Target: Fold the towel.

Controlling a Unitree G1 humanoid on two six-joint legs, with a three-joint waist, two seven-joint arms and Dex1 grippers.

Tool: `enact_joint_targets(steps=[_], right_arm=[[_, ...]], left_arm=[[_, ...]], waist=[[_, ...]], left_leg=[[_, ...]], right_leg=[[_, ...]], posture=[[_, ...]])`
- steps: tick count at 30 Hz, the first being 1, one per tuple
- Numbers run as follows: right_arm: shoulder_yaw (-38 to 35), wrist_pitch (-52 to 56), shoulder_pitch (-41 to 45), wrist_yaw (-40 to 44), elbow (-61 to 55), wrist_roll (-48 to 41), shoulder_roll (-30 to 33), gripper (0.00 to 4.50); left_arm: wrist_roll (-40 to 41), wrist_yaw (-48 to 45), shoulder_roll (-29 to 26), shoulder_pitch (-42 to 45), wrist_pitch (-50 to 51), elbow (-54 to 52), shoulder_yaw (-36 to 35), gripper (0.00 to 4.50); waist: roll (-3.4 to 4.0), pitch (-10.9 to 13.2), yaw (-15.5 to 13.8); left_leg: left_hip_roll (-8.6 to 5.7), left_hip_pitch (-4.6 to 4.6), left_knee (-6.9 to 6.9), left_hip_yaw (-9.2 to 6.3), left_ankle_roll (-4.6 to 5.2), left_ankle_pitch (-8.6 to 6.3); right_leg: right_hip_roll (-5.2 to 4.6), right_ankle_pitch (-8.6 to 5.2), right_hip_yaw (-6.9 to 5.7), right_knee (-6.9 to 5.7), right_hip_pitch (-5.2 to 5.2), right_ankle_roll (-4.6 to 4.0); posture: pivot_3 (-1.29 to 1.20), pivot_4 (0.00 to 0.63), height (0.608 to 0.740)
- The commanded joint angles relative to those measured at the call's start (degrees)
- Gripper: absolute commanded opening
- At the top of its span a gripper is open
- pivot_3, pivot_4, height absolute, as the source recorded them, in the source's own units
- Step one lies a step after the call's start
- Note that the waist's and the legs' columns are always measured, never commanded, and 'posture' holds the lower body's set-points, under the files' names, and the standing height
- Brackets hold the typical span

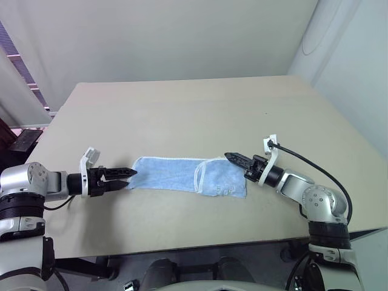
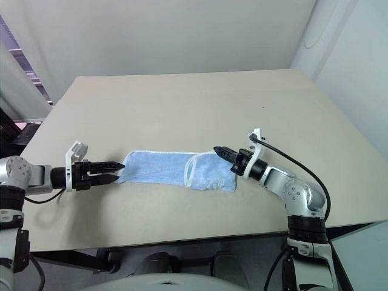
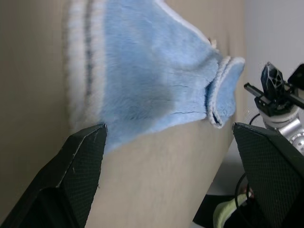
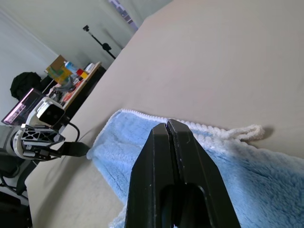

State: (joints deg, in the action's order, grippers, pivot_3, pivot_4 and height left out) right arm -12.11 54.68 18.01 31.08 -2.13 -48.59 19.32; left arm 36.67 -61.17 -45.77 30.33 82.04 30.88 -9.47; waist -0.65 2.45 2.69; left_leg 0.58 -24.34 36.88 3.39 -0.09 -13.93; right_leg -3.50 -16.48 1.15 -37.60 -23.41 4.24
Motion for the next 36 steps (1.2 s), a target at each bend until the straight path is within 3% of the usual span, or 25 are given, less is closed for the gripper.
enact_joint_targets(steps=[1, 8, 13, 19, 36], right_arm=[[-0.9, -0.8, -0.1, -0.3, -2.6, -1.1, -0.8, 0.0], [-0.6, -1.2, -0.5, -0.5, -2.9, -1.2, -2.0, 0.0], [-0.2, -1.0, -0.1, -0.4, -3.0, -1.3, -3.0, 0.0], [0.4, -1.5, 0.3, -0.3, -2.1, -0.6, -3.9, 0.0], [-1.2, -1.9, -0.6, -1.0, -0.4, 0.7, -3.1, 0.0]], left_arm=[[-0.1, -1.0, -1.0, 2.2, -1.2, 1.3, 0.7, 4.45], [1.1, -3.3, -2.9, 3.9, -1.6, 4.0, -0.2, 4.45], [4.0, -11.9, -8.0, 1.2, 0.3, -1.5, 3.9, 4.45], [2.7, -13.1, -10.1, -0.6, -0.4, 0.2, 6.1, 4.45], [3.5, 1.3, -0.9, -0.8, 7.3, -0.3, -1.7, 4.45]], waist=[[0.0, 0.0, 0.0], [0.0, 0.0, 0.1], [0.01, 0.0, 0.4], [0.05, 0.0, 1.0], [0.08, 0.0, 1.2]], left_leg=[[0.0, 0.0, 0.0, 0.0, 0.0, 0.0], [0.0, -0.01, 0.0, 0.02, 0.0, 0.0], [0.01, -0.07, -0.02, 0.03, -0.01, 0.01], [0.0, -0.06, -0.1, 0.04, -0.02, 0.01], [0.0, -0.04, -0.1, 0.04, -0.03, 0.02]], right_leg=[[0.0, 0.01, 0.0, 0.0, 0.0, -0.01], [-0.02, 0.01, -0.02, 0.0, 0.0, -0.03], [-0.02, 0.01, -0.02, 0.02, -0.03, -0.03], [-0.05, 0.01, -0.03, 0.07, -0.05, -0.04], [-0.06, 0.02, -0.07, 0.04, 0.02, -0.03]], posture=[[0.0, 0.0, 0.74], [0.0, 0.0, 0.74], [0.0, 0.0, 0.74], [0.0, 0.0, 0.74], [0.0, 0.0, 0.74]])
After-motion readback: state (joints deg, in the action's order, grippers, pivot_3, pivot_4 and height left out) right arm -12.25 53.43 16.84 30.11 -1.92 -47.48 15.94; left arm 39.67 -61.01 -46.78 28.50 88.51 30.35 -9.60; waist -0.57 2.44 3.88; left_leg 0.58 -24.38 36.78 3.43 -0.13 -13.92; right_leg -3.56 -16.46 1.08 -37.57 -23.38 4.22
